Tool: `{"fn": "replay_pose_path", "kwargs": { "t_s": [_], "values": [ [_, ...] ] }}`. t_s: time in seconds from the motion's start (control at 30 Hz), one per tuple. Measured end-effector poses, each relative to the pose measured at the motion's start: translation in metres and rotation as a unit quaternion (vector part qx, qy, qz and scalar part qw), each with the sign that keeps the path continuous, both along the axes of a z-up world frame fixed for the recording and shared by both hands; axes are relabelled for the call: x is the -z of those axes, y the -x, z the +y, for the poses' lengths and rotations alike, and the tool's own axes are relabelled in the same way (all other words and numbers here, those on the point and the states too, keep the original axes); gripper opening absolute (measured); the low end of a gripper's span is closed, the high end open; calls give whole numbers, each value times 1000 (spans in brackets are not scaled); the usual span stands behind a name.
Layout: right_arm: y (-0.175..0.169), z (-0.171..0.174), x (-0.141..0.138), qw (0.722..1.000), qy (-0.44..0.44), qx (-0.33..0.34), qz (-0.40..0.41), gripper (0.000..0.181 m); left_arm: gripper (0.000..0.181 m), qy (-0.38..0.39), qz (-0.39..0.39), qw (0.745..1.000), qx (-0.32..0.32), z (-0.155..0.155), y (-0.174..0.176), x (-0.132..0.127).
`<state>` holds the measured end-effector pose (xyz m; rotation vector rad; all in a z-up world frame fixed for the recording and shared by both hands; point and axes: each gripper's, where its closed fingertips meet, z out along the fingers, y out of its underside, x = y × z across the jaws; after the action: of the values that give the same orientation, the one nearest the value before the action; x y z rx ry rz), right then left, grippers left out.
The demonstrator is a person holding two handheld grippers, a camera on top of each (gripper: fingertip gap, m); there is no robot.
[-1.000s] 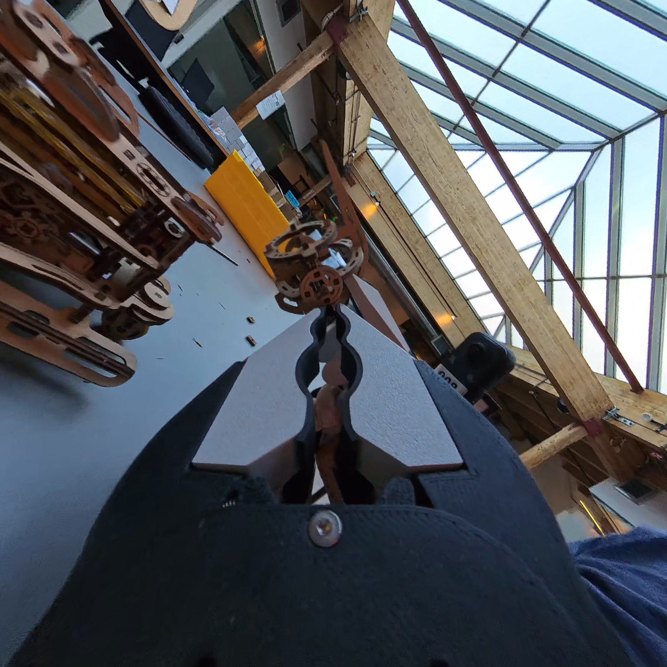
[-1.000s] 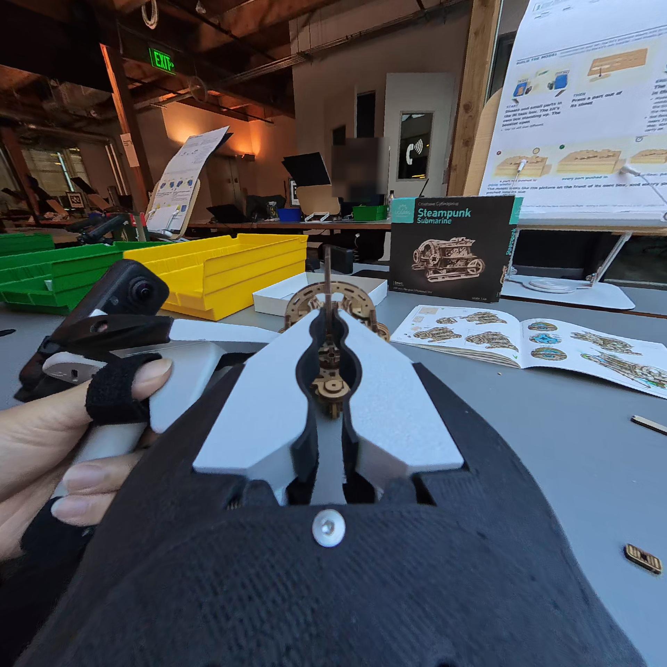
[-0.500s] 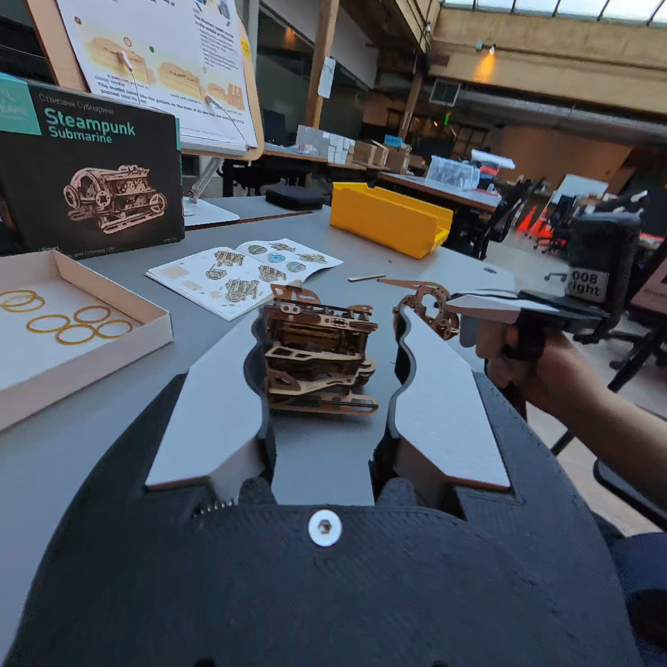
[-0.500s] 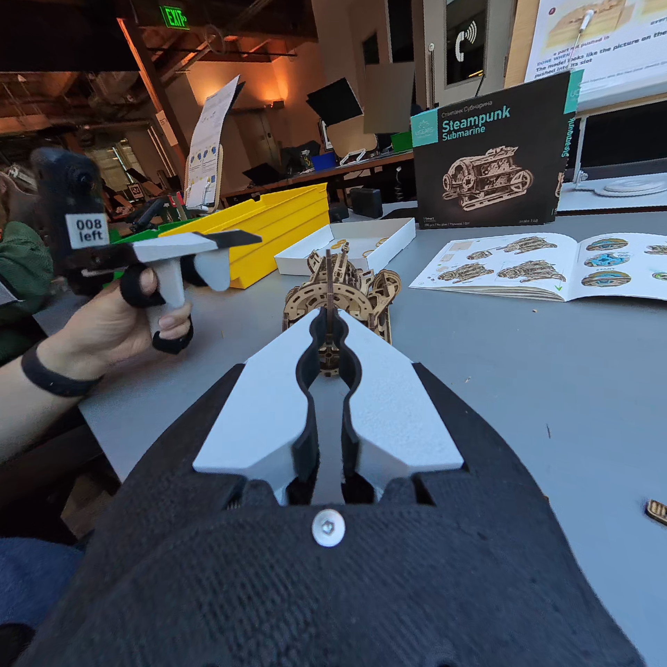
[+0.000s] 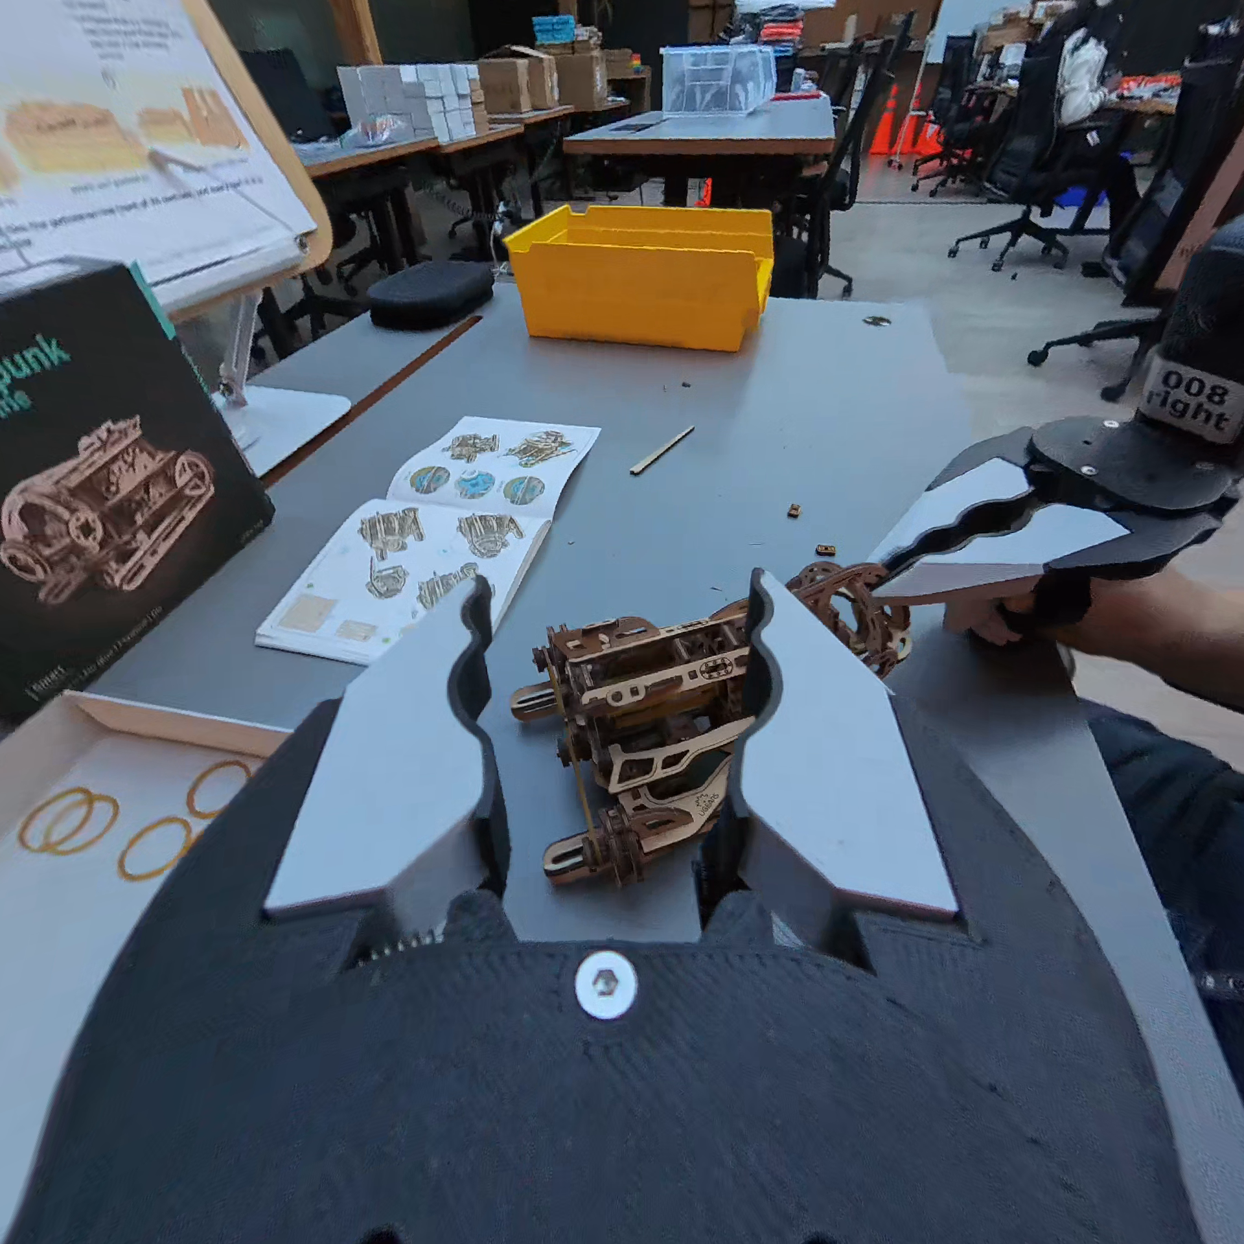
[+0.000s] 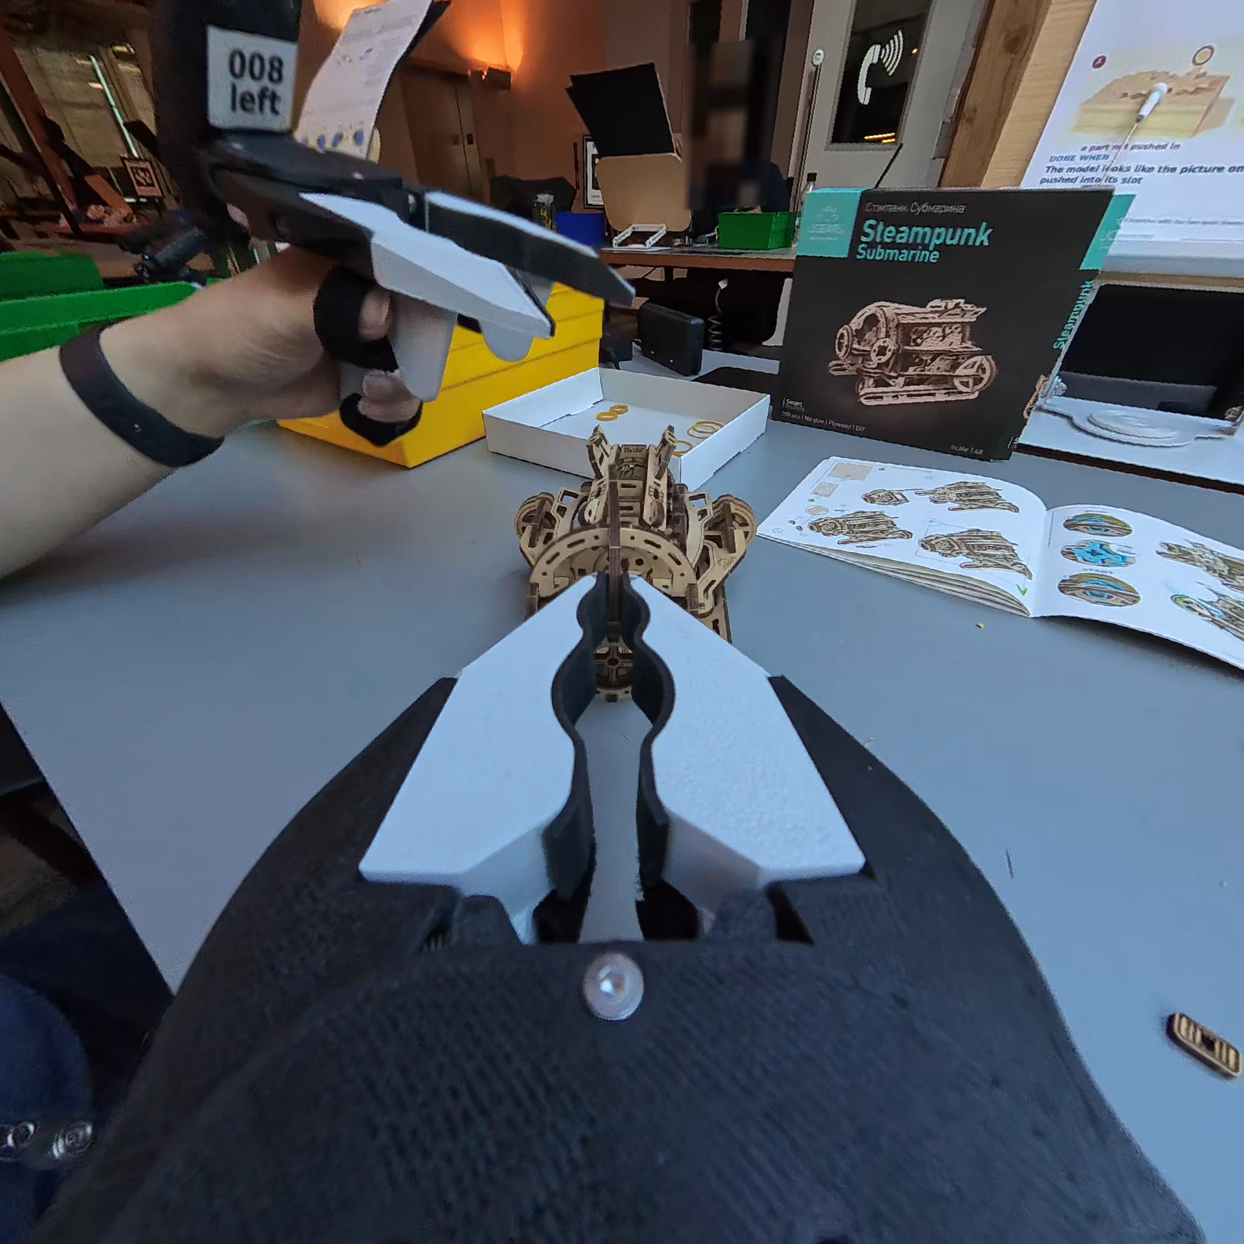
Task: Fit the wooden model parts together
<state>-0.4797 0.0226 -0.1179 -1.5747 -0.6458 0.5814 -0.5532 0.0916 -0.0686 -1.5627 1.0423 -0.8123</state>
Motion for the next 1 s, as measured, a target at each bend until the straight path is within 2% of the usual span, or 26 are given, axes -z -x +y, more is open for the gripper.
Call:
{"fn": "replay_pose_path", "kwargs": {
  "t_s": [0.03,0.17,0.23,0.3,0.37,0.57,0.77,1.0],
  "values": [
    [1,1,1,1000,0,-1,-6,0,75,-15,12,1000,15,-2,-3,-3],
    [3,7,6,1000,11,7,-22,1,83,-6,65,994,87,-9,-15,-6],
    [4,7,6,1000,9,10,-25,1,84,-5,73,995,75,0,-16,-9],
    [4,8,7,999,9,10,-29,1,84,19,48,995,82,1,-18,-11],
    [4,9,8,999,12,13,-30,1,85,51,47,993,91,1,-16,-2],
    [5,10,9,999,16,9,-29,1,84,72,87,989,96,12,-3,27],
    [8,12,9,999,3,13,-45,1,87,166,46,980,104,14,-4,35],
    [10,14,9,999,5,8,-42,1,87,158,75,979,103,10,-2,44]
  ]
}}
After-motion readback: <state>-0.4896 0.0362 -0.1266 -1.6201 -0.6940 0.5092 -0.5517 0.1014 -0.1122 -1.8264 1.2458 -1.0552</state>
